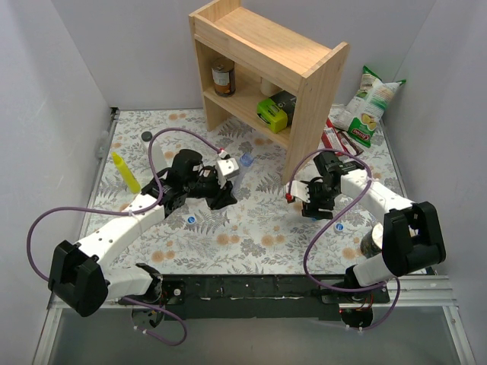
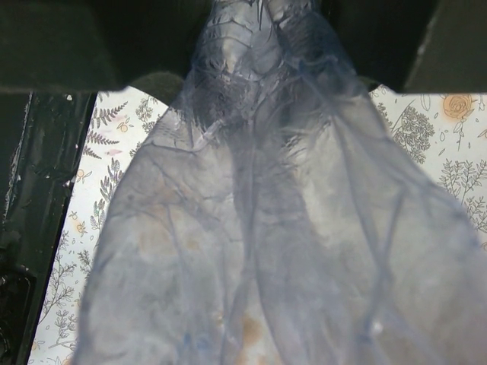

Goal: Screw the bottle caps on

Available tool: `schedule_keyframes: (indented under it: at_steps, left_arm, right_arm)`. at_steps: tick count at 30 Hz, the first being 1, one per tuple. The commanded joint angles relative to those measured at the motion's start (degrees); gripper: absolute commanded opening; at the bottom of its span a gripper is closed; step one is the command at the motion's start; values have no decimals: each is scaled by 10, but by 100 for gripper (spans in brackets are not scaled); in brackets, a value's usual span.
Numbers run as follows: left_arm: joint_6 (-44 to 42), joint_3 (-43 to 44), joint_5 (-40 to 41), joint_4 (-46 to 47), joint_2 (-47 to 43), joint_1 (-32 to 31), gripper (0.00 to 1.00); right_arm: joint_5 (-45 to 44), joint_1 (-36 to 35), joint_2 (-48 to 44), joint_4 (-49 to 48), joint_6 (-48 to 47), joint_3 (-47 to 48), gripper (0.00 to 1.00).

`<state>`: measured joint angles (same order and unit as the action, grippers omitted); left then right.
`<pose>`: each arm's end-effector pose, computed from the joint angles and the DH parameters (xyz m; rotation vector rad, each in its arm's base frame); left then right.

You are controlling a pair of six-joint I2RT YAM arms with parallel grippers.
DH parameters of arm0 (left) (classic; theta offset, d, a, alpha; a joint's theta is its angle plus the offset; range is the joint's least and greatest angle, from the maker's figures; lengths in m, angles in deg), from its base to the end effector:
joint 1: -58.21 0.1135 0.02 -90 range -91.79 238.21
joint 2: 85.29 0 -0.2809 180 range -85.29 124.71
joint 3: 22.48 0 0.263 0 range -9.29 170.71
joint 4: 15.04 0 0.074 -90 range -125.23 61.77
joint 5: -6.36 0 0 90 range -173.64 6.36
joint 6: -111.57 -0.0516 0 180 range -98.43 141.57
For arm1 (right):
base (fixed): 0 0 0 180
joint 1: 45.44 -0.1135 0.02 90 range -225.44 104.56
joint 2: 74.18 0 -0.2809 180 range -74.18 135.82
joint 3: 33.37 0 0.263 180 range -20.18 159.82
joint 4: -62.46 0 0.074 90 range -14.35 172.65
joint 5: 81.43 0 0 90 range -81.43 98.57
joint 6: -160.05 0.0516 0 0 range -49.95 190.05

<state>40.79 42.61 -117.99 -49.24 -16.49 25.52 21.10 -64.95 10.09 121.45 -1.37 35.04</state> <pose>0.2139 -0.1719 0.2867 0.6211 2.2666 -1.1428 0.2578 0.1032 0.2011 -2.0297 1.9396 0.1137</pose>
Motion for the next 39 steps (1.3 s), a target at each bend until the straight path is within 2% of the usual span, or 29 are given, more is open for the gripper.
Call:
schedule_keyframes:
  at_steps: [1,7,15,34,39]
  left_arm:
    - [-6,27,-4,2,5,6,1]
    - [-7,29,0,1,12,8,1]
    - [-9,27,3,-2,13,8,1]
    - [-9,8,5,9,14,10,2]
    - [-10,4,8,11,18,10,2]
  right_arm:
    - [-1,0,1,-29,-49,-26,76]
    - [7,0,16,-54,-37,-28,75]
    - [8,-1,46,-55,-36,-24,68]
    - [5,-11,44,-89,-15,-58,55]
    - [9,-13,32,-95,-7,-69,44]
